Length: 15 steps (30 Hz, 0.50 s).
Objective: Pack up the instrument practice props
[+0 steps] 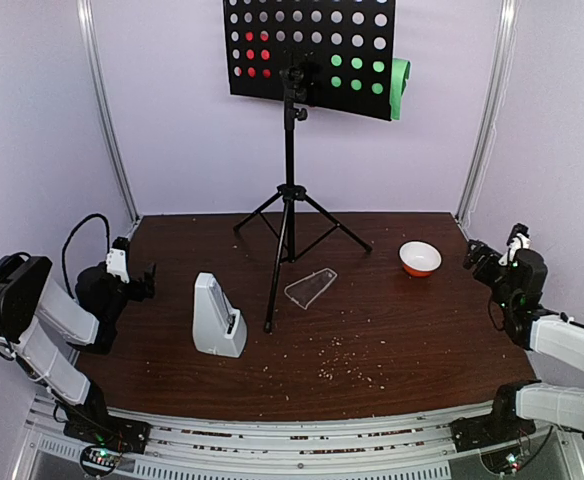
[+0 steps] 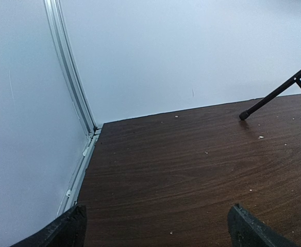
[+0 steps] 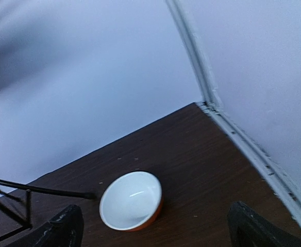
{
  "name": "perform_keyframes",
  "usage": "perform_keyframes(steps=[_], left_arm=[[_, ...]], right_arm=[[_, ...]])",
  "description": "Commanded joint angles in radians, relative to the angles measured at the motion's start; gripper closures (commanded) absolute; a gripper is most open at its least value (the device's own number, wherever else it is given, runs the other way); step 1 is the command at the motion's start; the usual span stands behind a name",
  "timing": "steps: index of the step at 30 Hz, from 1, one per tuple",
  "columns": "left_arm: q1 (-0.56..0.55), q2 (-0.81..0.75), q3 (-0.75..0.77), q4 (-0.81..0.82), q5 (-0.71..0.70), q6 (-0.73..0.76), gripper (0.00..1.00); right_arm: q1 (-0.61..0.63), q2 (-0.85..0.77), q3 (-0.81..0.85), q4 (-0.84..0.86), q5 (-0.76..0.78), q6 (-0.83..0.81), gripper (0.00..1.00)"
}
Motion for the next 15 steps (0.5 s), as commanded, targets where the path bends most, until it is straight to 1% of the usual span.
perform_keyframes(steps=[1, 2, 3, 4, 5, 7, 12, 15], left_arm=[[0.000, -0.009, 0.006, 0.068, 0.013, 0.014, 0.02], [0.000, -0.010, 0.007, 0.067, 0.013, 0.014, 0.02], [0.001, -0.010, 0.007, 0.068, 0.014, 0.014, 0.02], [0.000, -0.011, 0.007, 0.067, 0.012, 0.014, 0.02], [0.000, -0.010, 0.007, 0.068, 0.012, 0.014, 0.02], [0.001, -0.010, 0.007, 0.067, 0.010, 0.012, 0.02], [0.001, -0.010, 0.008, 0.068, 0.009, 0.013, 0.02], [0.000, -0.010, 0.007, 0.068, 0.007, 0.013, 0.02]], right_arm=[[0.026, 0.098, 0.102, 0.168, -0.396, 0.057, 0.00], [0.052, 0.137, 0.160, 0.122, -0.424, 0.059, 0.00], [0.110, 0.178, 0.225, 0.052, -0.443, 0.037, 0.00], [0.146, 0.212, 0.283, -0.010, -0.431, -0.002, 0.00], [0.236, 0.245, 0.342, -0.064, -0.407, -0.046, 0.00], [0.357, 0.306, 0.439, -0.130, -0.378, -0.123, 0.00], [0.587, 0.444, 0.612, -0.151, -0.446, -0.224, 0.00], [0.706, 0.536, 0.733, -0.212, -0.495, -0.284, 0.00]])
